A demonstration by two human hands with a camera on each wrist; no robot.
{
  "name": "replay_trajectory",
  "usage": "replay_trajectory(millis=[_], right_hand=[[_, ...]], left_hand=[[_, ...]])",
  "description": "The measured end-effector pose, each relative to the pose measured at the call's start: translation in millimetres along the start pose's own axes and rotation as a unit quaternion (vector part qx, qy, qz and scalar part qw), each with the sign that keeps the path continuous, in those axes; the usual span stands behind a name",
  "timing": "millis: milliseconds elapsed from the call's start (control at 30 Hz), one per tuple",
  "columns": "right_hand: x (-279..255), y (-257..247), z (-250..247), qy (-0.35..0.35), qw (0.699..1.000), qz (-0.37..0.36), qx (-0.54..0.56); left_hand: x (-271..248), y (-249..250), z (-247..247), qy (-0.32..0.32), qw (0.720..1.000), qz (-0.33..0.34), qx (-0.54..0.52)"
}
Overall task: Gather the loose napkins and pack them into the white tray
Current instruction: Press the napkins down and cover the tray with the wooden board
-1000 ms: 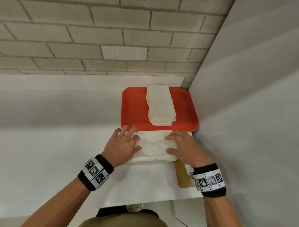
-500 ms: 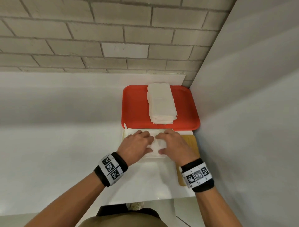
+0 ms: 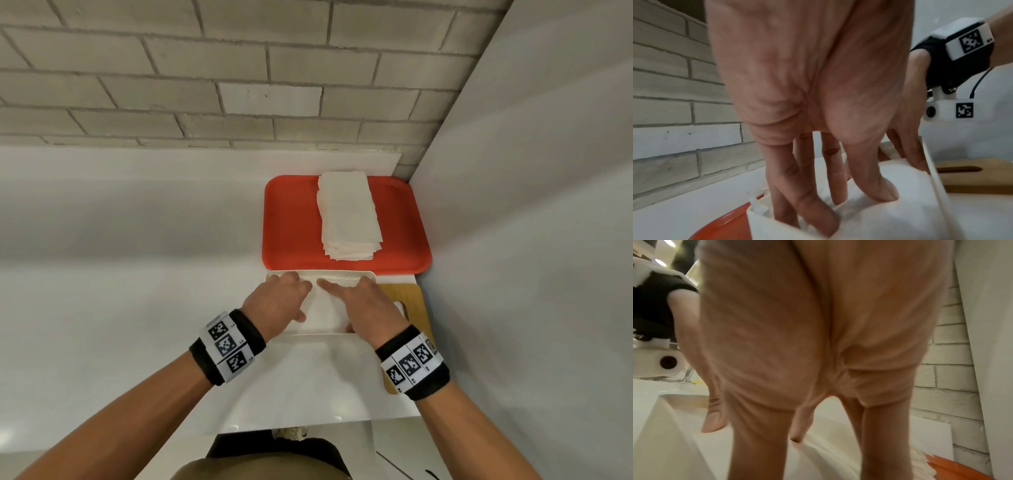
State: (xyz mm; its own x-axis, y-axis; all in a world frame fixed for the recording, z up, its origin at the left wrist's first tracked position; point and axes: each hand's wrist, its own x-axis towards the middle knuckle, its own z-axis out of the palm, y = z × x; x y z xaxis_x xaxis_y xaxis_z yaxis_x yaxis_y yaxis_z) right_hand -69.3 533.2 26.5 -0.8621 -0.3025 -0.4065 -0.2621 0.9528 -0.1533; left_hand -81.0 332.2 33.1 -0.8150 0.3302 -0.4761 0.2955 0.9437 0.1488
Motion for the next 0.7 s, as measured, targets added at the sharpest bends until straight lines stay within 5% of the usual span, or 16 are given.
replay_trajectory(millis=[300,533,700], right_hand=[[0.9,3.7,-6.6,-0.012,1.000,0.001,0.011],[1.0,6.7,-7.9,-0.051,0.998,-0.010,0.035],[-23.4,23.3,-6.5,0.004,0.998,0.003,0.062]], left_hand=[[-5.2,8.5,-1.5,-0.011,0.996,-0.079,-0.038],[1.6,-6.2,-21.5,-0.081,0.994,-0.039,-0.062],[-15.3,-16.2,-15.7,-0.030,0.999,-0.028,0.016]])
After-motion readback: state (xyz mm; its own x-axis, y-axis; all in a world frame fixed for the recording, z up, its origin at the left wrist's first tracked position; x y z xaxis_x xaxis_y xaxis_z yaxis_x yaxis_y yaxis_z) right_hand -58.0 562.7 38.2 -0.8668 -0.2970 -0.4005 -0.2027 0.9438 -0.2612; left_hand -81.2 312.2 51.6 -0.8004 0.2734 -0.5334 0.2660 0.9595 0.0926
